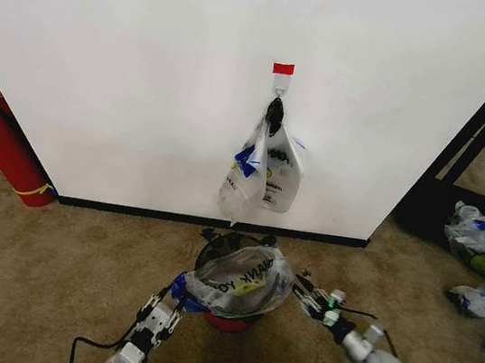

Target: Pick up the garbage bag from the wall and place it over the trash bin.

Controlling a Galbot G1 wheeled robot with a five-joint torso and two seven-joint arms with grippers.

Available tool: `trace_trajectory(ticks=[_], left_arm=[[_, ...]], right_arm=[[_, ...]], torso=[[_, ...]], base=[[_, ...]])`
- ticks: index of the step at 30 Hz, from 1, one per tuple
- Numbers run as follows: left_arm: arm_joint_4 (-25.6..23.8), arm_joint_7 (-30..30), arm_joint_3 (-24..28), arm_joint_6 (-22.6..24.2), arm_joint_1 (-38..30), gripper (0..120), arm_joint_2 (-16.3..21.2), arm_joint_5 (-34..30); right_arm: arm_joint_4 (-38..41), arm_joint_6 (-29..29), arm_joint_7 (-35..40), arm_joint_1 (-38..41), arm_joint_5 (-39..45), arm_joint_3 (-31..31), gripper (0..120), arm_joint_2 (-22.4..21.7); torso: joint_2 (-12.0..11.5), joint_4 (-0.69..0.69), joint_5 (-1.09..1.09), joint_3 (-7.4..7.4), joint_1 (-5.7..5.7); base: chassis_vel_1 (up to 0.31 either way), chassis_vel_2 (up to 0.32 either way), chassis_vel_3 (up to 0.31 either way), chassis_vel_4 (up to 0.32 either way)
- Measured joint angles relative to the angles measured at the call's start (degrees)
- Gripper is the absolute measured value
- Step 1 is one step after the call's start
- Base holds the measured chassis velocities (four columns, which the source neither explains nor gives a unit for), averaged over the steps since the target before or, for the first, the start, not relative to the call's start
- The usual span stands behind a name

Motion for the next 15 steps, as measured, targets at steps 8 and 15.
trace_trajectory(ticks=[8,15], left_arm=[[-4.03,2.63,-2.28,-0.46,3.93,89,1.99,0.27],[-6.14,4.55,-3.83,-2.48,5.63,100,2.48,0.26]], right_arm=[[1.47,-4.46,-13.77,0.79,1.76,2.81,90,-1.84],[2.97,-5.66,-18.03,0.74,1.79,4.75,100,-2.18]], torso=[[0.0,0.01,0.01,0.0,0.0],[0.0,0.02,0.02,0.0,0.0]], base=[[0.0,0.0,0.0,0.0],[0.0,0.0,0.0,0.0]])
